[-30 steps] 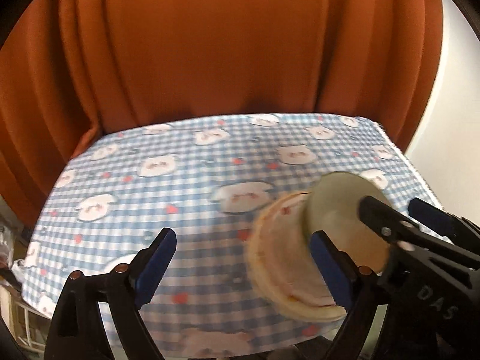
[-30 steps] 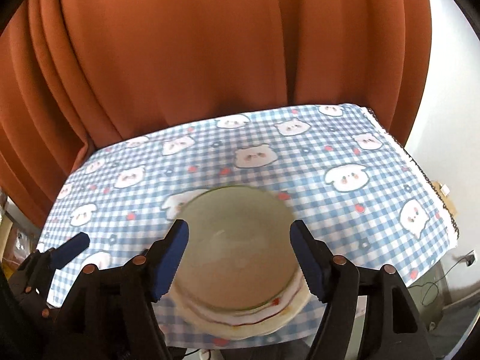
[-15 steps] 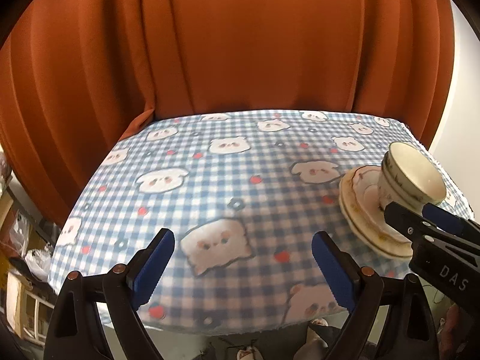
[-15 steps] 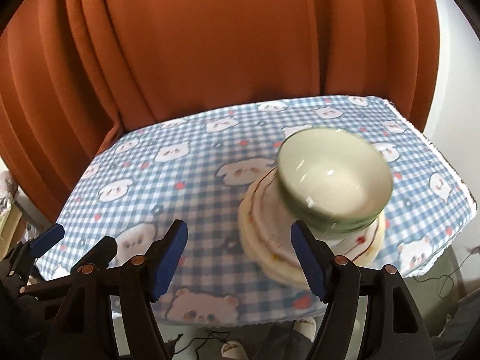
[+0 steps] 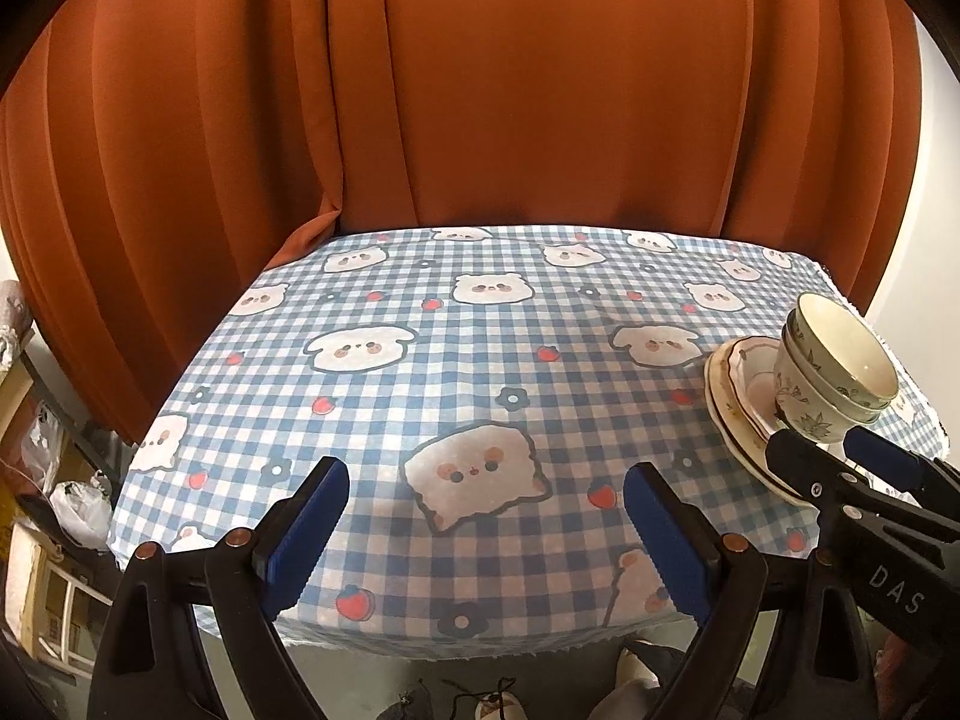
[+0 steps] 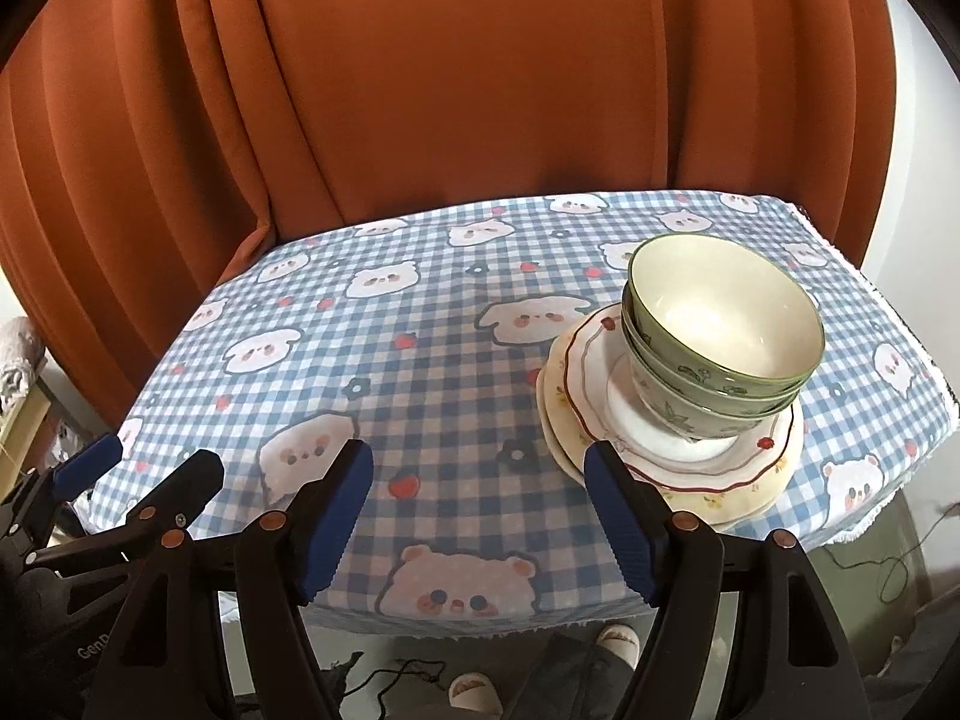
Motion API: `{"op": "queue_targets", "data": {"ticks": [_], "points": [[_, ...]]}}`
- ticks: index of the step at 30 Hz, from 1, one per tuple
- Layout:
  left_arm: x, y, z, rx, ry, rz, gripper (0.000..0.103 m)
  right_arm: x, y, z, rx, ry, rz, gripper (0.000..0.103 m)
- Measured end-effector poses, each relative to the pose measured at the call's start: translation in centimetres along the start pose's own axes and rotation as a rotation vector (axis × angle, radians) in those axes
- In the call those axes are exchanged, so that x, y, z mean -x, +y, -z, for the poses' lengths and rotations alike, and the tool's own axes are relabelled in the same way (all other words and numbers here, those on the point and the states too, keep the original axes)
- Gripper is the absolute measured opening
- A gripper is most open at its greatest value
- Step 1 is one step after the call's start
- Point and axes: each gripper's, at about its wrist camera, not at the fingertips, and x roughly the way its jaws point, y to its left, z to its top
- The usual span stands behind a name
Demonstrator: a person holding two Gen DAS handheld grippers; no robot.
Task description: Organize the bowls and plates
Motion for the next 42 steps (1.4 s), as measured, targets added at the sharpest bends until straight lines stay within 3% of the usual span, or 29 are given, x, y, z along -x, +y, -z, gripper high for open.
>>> {"op": "queue_targets", "data": {"ticks": [16,23,42], "points": [[0.1,-1.5,-1.0,0.007,-0.034,-0.01,0.094,0.3,-1.9,-0.8,-0.007,-0.024,0.033,0.088],[0.1,-1.5,-1.0,0.014,-0.032,-0.034,0.095,0.5,-2.6,-1.0,-0.022,-0.03,0.059,0.103],[0.2,-1.0,-0.9,0.019,-0.04,-0.045,0.095,0.9,-1.7,-0.9,-0.003,-0.055,0.036,0.103]]}}
